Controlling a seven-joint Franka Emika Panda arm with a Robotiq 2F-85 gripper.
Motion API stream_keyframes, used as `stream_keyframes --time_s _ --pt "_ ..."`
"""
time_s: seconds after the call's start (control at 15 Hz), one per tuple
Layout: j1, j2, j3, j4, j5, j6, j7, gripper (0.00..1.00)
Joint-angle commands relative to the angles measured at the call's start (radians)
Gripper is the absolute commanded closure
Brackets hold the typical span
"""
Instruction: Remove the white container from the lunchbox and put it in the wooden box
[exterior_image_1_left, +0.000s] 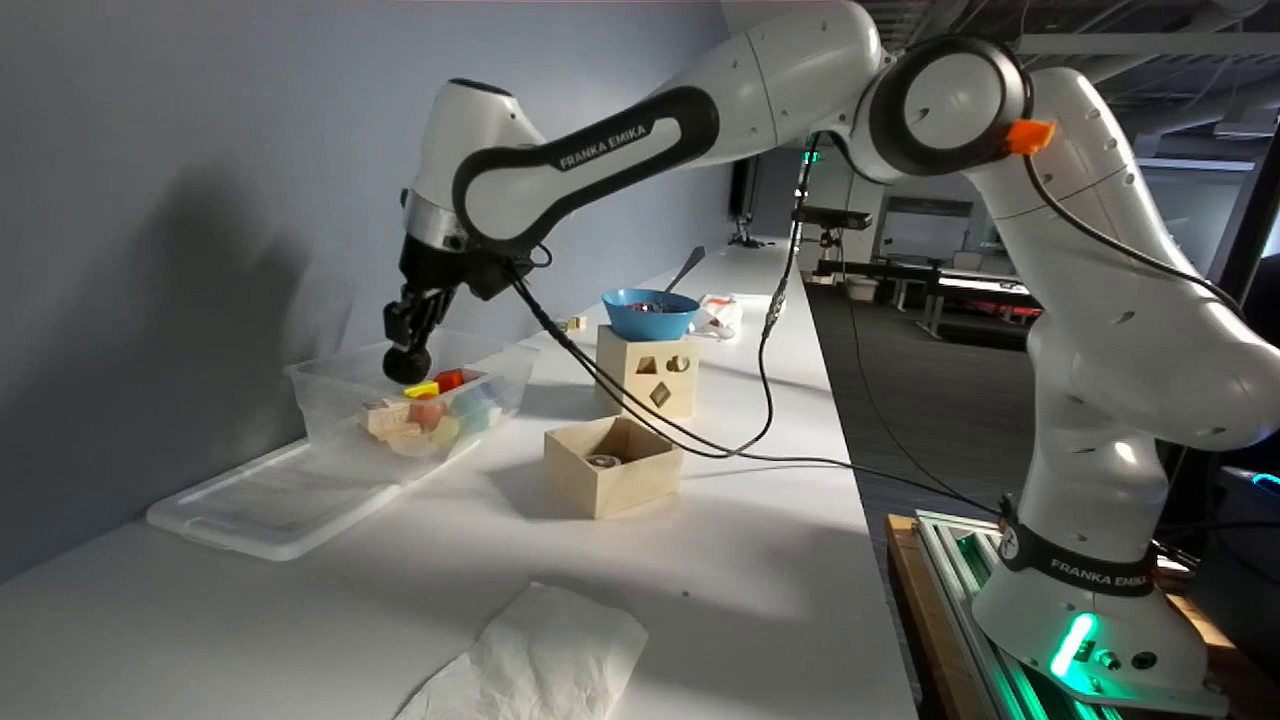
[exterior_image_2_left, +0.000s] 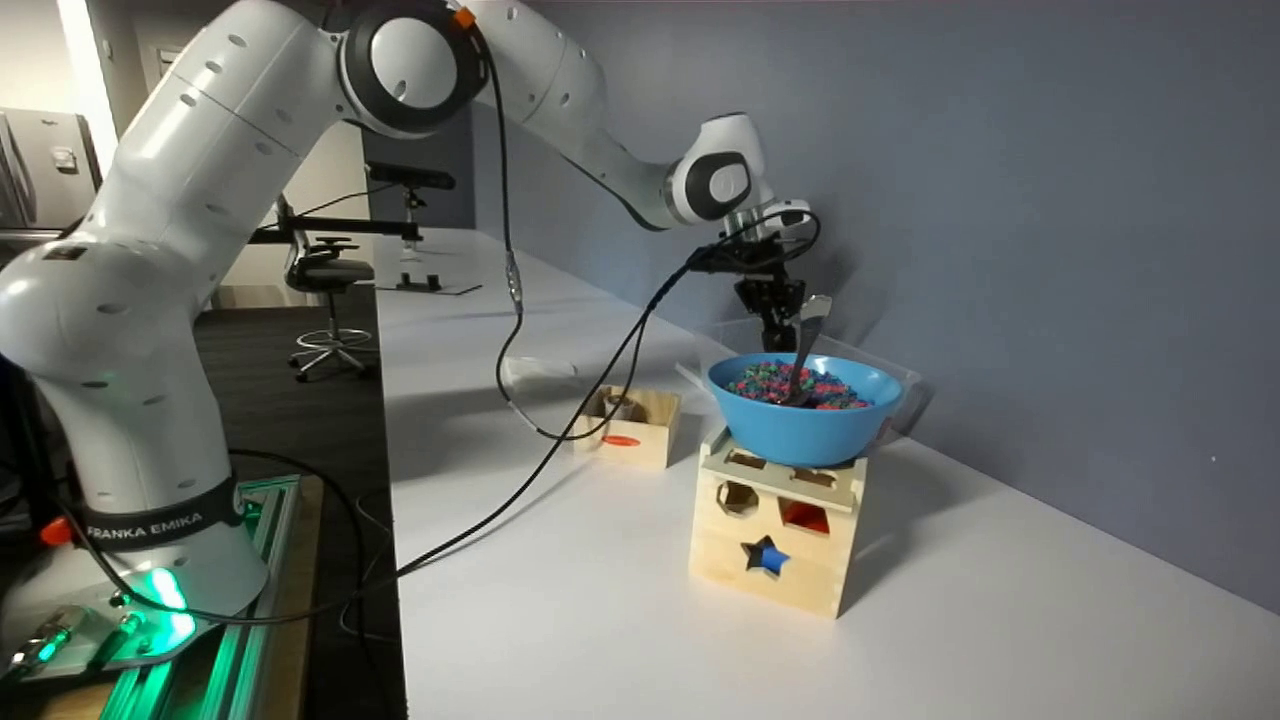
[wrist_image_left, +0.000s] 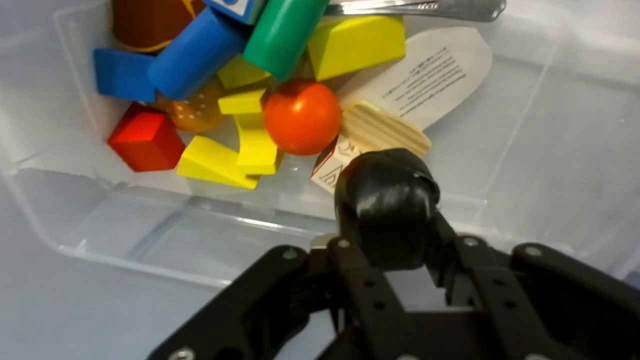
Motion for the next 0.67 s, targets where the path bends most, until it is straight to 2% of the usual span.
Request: stream_keyframes --time_s 0.0,0.33,0.6 --pt "-0.006 -0.182 -0.024 -0.166 -0.003 0.023 -0.006 0.91" --pt "-0.020 -0.403 -0.047 -0.366 -0.006 0.092 0.018 0.91" --pt "-0.042 -0.561 -0.016 -0.546 0.070 0.137 -0.046 0.91"
